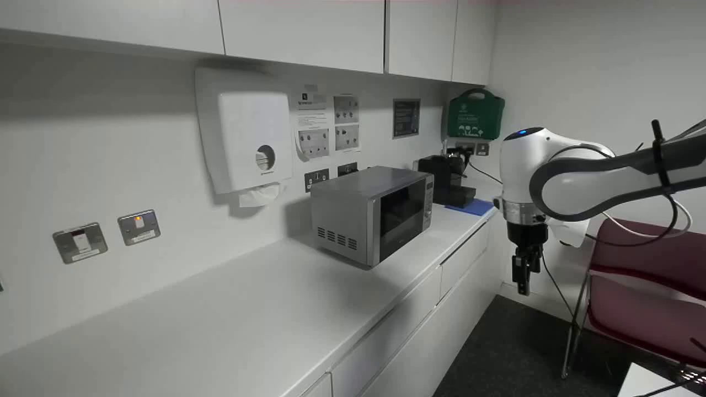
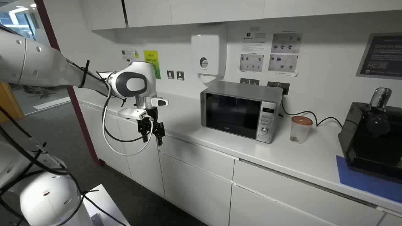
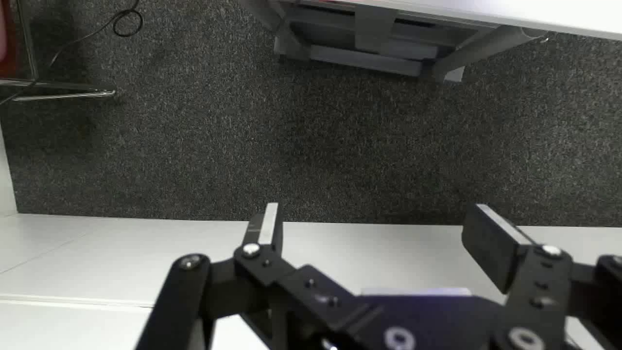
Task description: Press a button on the microwave.
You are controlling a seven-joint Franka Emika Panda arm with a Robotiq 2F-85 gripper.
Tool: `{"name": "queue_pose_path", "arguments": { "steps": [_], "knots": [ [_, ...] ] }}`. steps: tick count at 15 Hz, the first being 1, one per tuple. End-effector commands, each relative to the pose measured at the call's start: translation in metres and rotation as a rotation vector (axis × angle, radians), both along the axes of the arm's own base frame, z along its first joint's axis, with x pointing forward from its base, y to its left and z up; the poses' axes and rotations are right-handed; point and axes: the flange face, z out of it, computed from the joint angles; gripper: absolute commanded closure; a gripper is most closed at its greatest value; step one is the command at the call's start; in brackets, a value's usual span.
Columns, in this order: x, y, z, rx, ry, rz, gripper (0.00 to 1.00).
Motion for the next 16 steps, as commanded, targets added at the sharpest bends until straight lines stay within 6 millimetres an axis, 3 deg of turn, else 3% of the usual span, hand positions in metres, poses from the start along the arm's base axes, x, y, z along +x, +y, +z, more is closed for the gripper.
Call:
{"name": "queue_pose_path", "arguments": {
  "steps": [1, 7, 11, 16],
  "knots": [
    [0.0, 0.0, 0.0, 0.0, 0.001, 0.0, 0.0],
    [0.0, 0.0, 0.0, 0.0, 0.001, 0.0, 0.0],
    [0.028, -0.006, 0.009, 0.139, -0.11, -0.165, 0.0],
    [0.081, -0.047, 0.033, 0.269, -0.256, -0.362, 0.0]
  ]
}}
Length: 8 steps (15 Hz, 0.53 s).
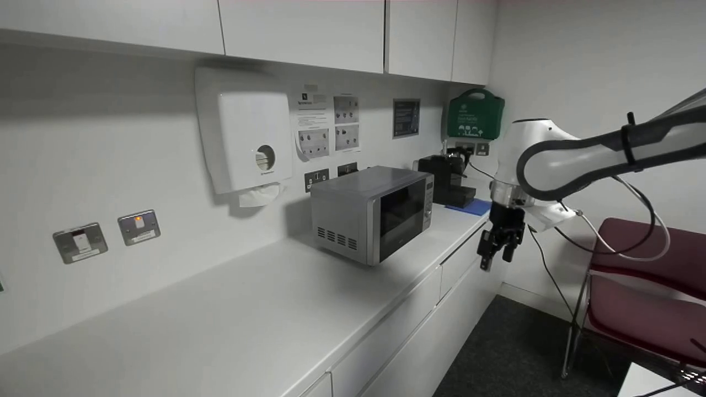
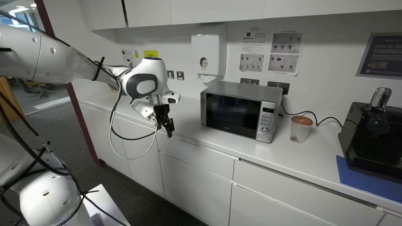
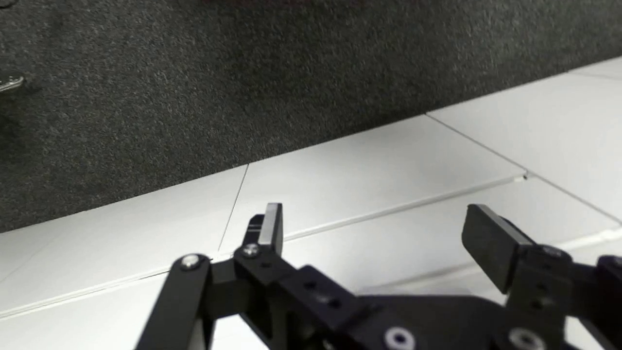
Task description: Press a button on the microwave.
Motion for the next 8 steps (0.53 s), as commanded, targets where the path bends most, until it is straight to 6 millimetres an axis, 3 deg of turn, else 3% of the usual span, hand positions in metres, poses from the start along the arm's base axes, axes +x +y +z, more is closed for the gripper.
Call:
{"name": "queue_pose_path", "arguments": {
  "steps": [1, 5, 8],
  "knots": [
    [0.045, -0.032, 0.023, 0.1, -0.088, -0.15, 0.0],
    [0.081, -0.063, 0.05, 0.221, -0.16, -0.314, 0.0],
    [0.098, -0.07, 0.061, 0.306, -0.214, -0.44, 0.0]
  ]
}}
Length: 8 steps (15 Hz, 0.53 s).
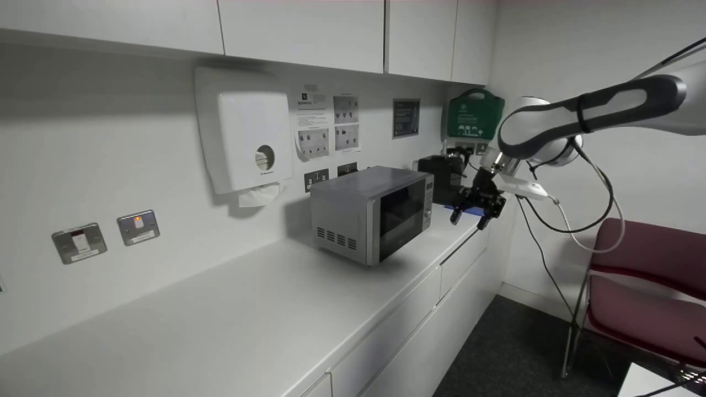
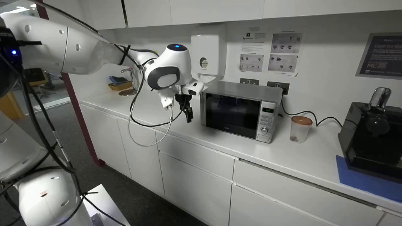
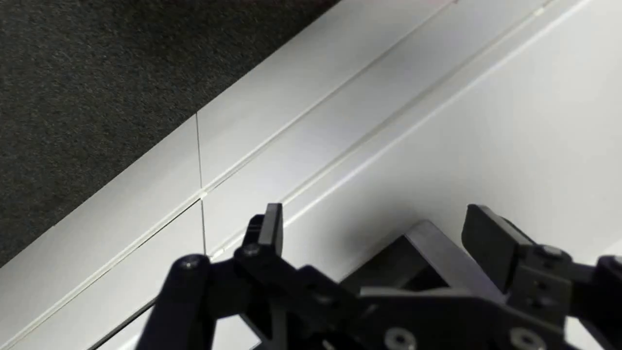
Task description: Press a button on the microwave.
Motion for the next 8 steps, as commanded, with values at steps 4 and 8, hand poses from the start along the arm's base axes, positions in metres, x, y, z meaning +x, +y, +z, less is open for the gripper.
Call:
{"name": "queue_pose_path", "arguments": {
  "steps": [4, 8],
  "knots": [
    [0.02, -0.006, 0.005, 0.074, -0.06, -0.122, 0.0],
    [0.021, -0.005, 0.003, 0.079, -0.056, -0.132, 0.0]
  ]
}}
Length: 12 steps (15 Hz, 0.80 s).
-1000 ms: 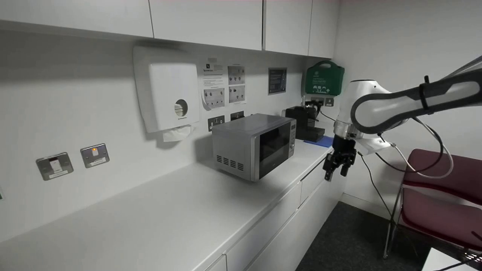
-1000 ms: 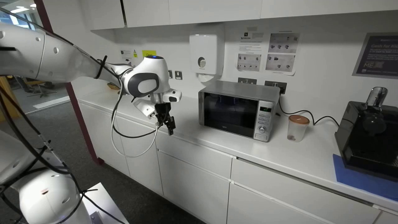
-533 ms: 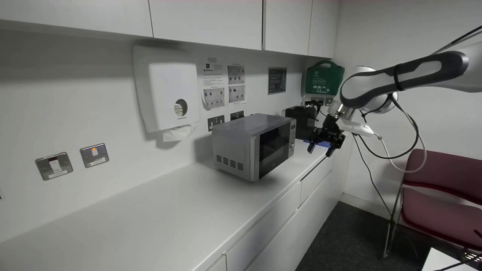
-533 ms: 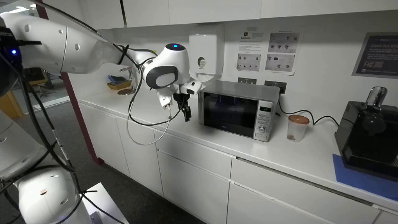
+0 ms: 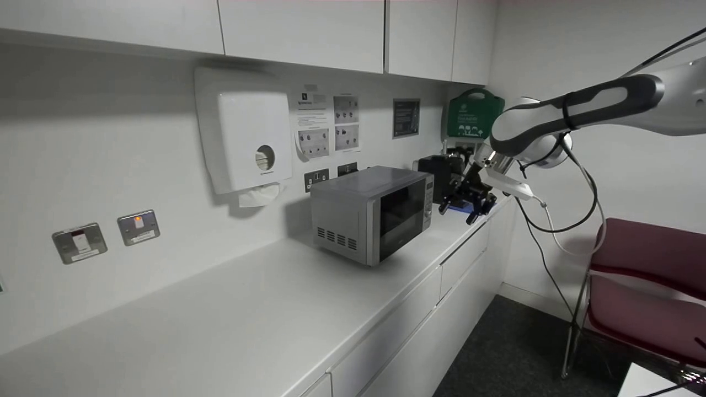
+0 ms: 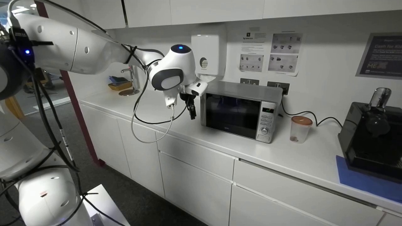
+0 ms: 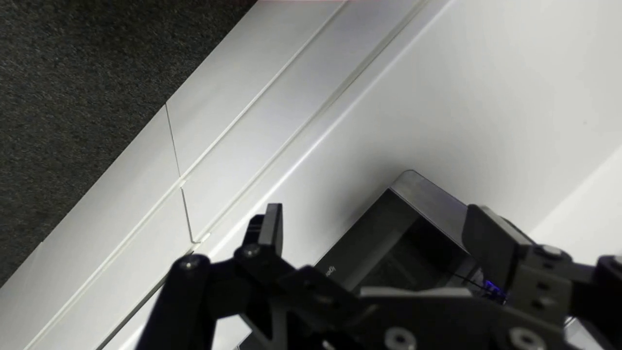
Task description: Press a button on the microwave.
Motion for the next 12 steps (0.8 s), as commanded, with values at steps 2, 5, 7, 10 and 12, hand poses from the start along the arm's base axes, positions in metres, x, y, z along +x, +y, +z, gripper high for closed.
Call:
{"name": "queue_pose_path", "arguments": {
  "steps": [2, 5, 7, 10, 12],
  "knots": [
    [0.0, 0.0, 0.001, 0.0, 0.0, 0.0, 0.0],
    [0.0, 0.0, 0.001, 0.0, 0.0, 0.0, 0.0],
    [0.011, -0.013, 0.004, 0.053, -0.11, -0.104, 0.0],
    [0.032, -0.051, 0.014, 0.14, -0.184, -0.23, 0.0],
    [0.042, -0.08, 0.018, 0.192, -0.222, -0.327, 0.0]
  ]
}}
